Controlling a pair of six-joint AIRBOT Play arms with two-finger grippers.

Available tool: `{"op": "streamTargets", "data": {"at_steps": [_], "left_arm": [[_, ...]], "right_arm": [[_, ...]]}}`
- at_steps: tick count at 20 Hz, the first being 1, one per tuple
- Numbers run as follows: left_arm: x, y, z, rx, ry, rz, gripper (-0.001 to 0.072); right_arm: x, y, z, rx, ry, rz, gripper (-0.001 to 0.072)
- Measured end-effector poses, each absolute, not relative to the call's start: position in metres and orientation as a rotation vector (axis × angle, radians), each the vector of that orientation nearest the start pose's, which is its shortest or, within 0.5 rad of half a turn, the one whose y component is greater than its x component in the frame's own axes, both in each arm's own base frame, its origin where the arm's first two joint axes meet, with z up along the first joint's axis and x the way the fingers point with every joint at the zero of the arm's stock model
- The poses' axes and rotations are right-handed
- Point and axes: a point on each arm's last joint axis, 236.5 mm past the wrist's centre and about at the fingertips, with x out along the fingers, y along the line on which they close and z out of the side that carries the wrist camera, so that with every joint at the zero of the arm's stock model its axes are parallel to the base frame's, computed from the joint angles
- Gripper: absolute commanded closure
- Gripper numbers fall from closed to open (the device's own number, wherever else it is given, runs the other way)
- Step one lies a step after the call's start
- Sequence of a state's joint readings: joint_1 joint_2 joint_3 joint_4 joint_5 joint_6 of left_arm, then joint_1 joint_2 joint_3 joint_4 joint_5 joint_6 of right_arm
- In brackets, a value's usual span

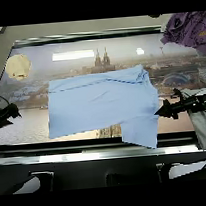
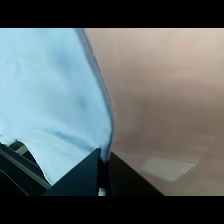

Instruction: Fold the clothes and pants, and hang the long-sleeved shirts on hangers.

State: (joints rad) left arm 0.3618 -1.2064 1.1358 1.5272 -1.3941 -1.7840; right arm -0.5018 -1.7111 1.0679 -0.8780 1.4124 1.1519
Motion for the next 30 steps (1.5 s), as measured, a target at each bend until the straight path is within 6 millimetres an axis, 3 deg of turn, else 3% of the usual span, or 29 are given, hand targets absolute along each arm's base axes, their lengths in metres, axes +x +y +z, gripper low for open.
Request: {"op": "streamTargets", "data": {"at_steps": [3,7,10,15,27,28,29,30], "left_arm": [[0.28,0.1,-0.013,-0.643,1.41,0.386,0.0195],[0.258,0.056,-0.048,-0.949,1.389,0.164,0.0196],[0.25,0.03,-0.063,-1.046,1.378,0.062,0.0196],[0.244,0.0,-0.079,-1.087,1.417,-0.043,0.0197],[0.25,-0.024,-0.1,-1.085,1.467,-0.089,0.0208],[0.25,-0.025,-0.101,-1.091,1.471,-0.09,0.0226],[0.249,-0.026,-0.102,-1.096,1.476,-0.091,0.0309],[0.249,-0.026,-0.104,-1.096,1.482,-0.088,0.0328]], "right_arm": [[0.324,-0.006,-0.104,0.91,1.6,0.365,0.0678],[0.324,-0.005,-0.103,0.914,1.6,0.372,0.0678],[0.324,-0.004,-0.102,0.928,1.604,0.362,0.0678],[0.324,-0.004,-0.102,0.943,1.61,0.348,0.0678],[0.322,-0.003,-0.101,0.958,1.623,0.342,0.0678],[0.322,-0.003,-0.1,0.958,1.624,0.343,0.0678],[0.322,-0.003,-0.1,0.958,1.624,0.343,0.0679],[0.322,-0.003,-0.1,0.958,1.624,0.343,0.0679]]}}
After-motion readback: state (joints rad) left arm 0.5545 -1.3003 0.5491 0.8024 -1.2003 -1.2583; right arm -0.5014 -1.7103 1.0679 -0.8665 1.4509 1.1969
